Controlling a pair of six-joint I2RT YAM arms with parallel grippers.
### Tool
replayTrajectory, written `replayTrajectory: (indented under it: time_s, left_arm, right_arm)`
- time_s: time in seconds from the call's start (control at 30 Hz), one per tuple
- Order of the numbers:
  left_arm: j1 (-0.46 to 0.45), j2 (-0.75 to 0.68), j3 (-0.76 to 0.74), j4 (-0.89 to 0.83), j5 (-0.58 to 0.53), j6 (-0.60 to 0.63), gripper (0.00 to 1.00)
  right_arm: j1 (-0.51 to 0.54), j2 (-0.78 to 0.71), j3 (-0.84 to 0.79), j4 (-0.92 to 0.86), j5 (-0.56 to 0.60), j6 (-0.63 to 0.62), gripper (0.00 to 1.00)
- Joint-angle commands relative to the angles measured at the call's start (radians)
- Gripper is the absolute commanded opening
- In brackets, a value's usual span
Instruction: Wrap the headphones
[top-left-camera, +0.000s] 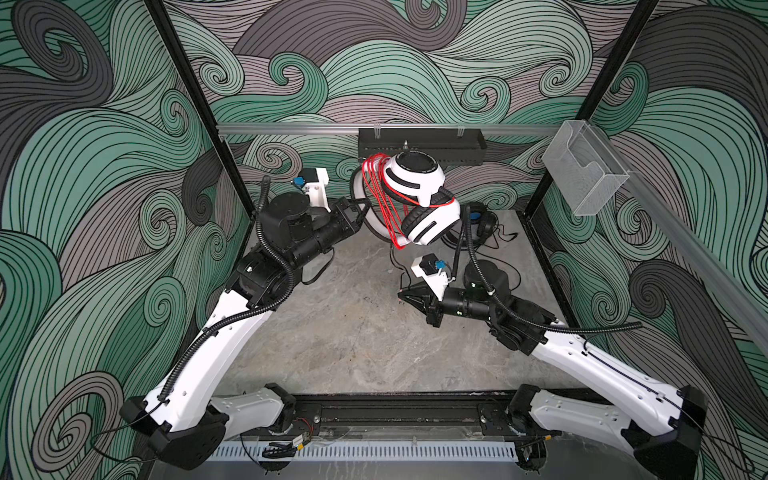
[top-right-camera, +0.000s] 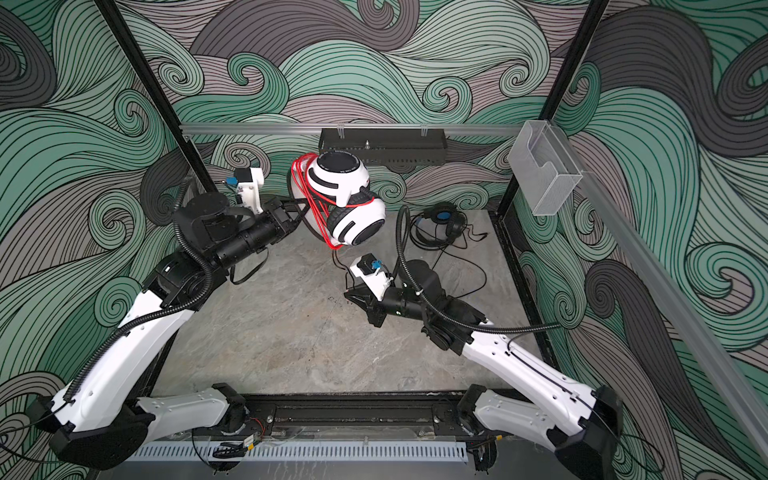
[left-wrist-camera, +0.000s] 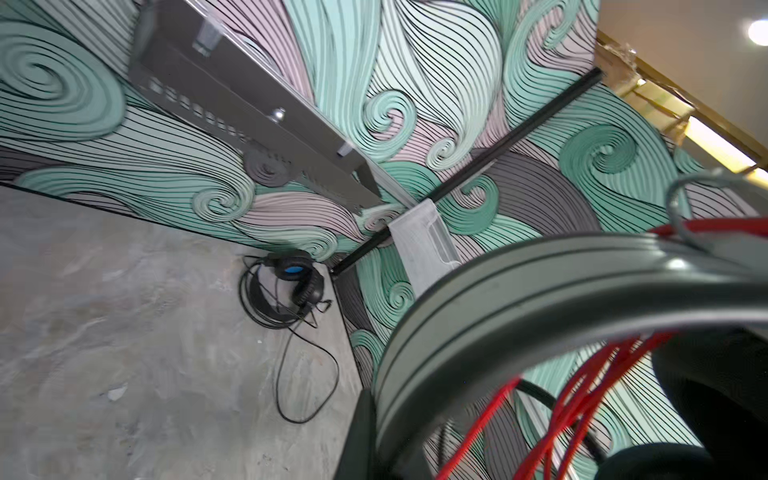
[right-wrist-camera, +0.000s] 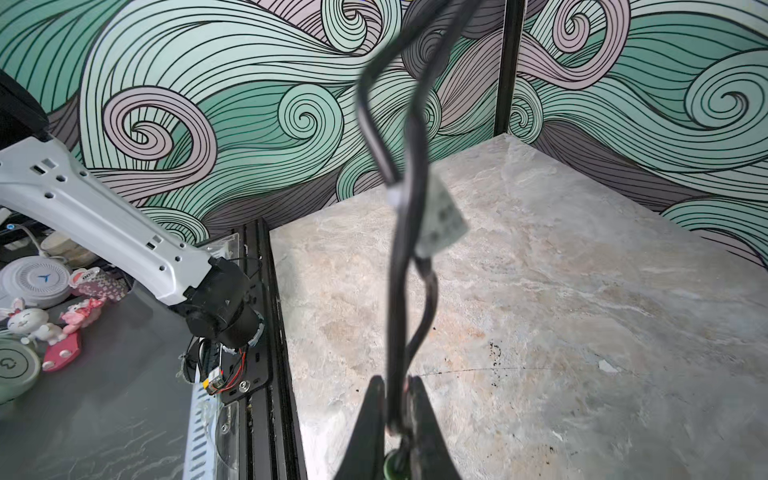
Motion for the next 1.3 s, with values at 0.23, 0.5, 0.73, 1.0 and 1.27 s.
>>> replayTrajectory:
  time_s: [0.23, 0.5, 0.73, 1.0, 1.27]
  left_arm:
    - [-0.012, 0.011, -0.009, -0.156, -0.41, 0.057, 0.0]
    - [-0.057, 0.066, -0.033, -0.3, -0.599, 0.219, 0.0]
    - [-0.095, 0.127, -0.063, -0.366, -0.648, 0.475, 0.0]
    - [-0.14, 0.118, -0.13, -0.438, -0.586, 0.558, 0.0]
    - [-0.141, 0.079, -0.163, -0.475, -0.495, 0.501, 0.0]
  right_arm:
    - [0.107, -0.017, 0.074, -0.327, 0.259, -0.069, 0.0]
    - [0.229, 0.021, 0.197, -0.466, 0.339, -0.104, 0.0]
    - [0.272, 0.131, 0.414, -0.646, 0.443, -0.212, 0.0]
    - [0.274, 0.261, 0.596, -0.754, 0.505, -0.318, 0.0]
    - [0.272, 0.203, 0.516, -0.659, 0.475, -0.295, 0.0]
